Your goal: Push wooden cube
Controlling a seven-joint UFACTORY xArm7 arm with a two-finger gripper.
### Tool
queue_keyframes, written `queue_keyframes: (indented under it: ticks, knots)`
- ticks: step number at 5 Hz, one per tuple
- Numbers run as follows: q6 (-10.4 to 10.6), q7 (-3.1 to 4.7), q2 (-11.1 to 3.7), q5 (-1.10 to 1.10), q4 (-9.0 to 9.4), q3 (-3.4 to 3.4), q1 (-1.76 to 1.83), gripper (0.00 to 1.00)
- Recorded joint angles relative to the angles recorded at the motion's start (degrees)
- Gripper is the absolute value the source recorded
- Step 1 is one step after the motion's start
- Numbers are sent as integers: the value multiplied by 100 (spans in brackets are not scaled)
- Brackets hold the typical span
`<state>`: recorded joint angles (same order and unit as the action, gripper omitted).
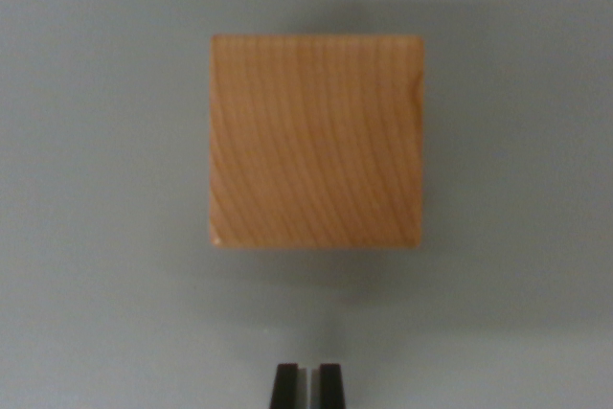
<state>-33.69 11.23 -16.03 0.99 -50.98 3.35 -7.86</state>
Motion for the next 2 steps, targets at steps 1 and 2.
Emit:
queue_keyframes:
  ticks: [1, 2]
  knots:
    - [0, 0, 0, 0, 0, 0, 0, 100]
    - [-62, -10, -101, -4, -162, -6, 6, 100]
